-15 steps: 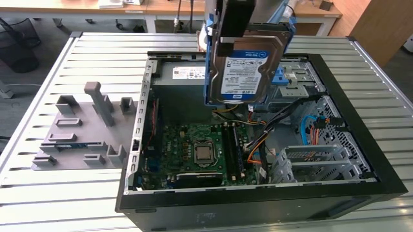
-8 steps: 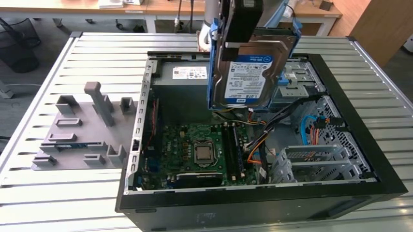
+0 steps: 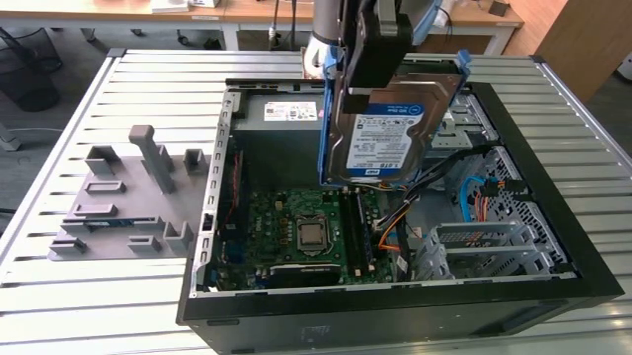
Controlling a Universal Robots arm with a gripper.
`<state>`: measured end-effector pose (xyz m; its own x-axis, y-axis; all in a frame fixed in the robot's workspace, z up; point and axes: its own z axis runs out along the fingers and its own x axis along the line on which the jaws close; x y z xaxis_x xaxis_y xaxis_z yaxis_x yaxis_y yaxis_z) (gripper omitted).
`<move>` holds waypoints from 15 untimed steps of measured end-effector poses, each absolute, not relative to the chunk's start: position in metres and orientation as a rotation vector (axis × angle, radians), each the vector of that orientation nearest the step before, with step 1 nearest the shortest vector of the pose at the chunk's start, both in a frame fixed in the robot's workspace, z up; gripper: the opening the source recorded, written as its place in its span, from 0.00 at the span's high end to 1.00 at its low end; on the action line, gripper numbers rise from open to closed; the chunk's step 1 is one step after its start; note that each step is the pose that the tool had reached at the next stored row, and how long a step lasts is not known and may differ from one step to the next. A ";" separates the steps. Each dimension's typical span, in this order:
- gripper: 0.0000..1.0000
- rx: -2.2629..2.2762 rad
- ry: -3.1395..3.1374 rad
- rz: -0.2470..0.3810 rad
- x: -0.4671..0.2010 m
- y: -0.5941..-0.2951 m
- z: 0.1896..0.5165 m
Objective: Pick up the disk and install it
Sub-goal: 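Insert the disk into the insertion slot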
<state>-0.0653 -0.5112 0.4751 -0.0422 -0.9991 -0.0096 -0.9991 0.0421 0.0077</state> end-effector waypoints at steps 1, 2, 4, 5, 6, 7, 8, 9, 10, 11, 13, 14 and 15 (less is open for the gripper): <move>0.64 -2.173 2.267 0.019 -0.065 -0.514 0.475; 0.64 -2.173 2.267 0.019 -0.065 -0.517 0.474; 0.64 -2.173 2.267 0.019 -0.064 -0.522 0.474; 0.64 -2.173 2.267 0.019 -0.063 -0.524 0.474; 0.64 -2.173 2.267 0.019 -0.061 -0.525 0.474; 0.64 -2.173 2.267 0.019 -0.058 -0.525 0.473; 0.64 -2.173 2.267 0.019 -0.055 -0.526 0.473; 0.64 -2.173 2.267 0.019 -0.052 -0.526 0.473; 0.64 -2.173 2.267 0.019 -0.049 -0.526 0.473; 0.64 -2.173 2.267 0.019 -0.046 -0.527 0.473; 0.64 -2.173 2.267 0.019 -0.043 -0.527 0.473; 0.64 -2.173 2.267 0.019 -0.043 -0.527 0.473; 0.64 -2.173 2.267 0.019 -0.043 -0.528 0.472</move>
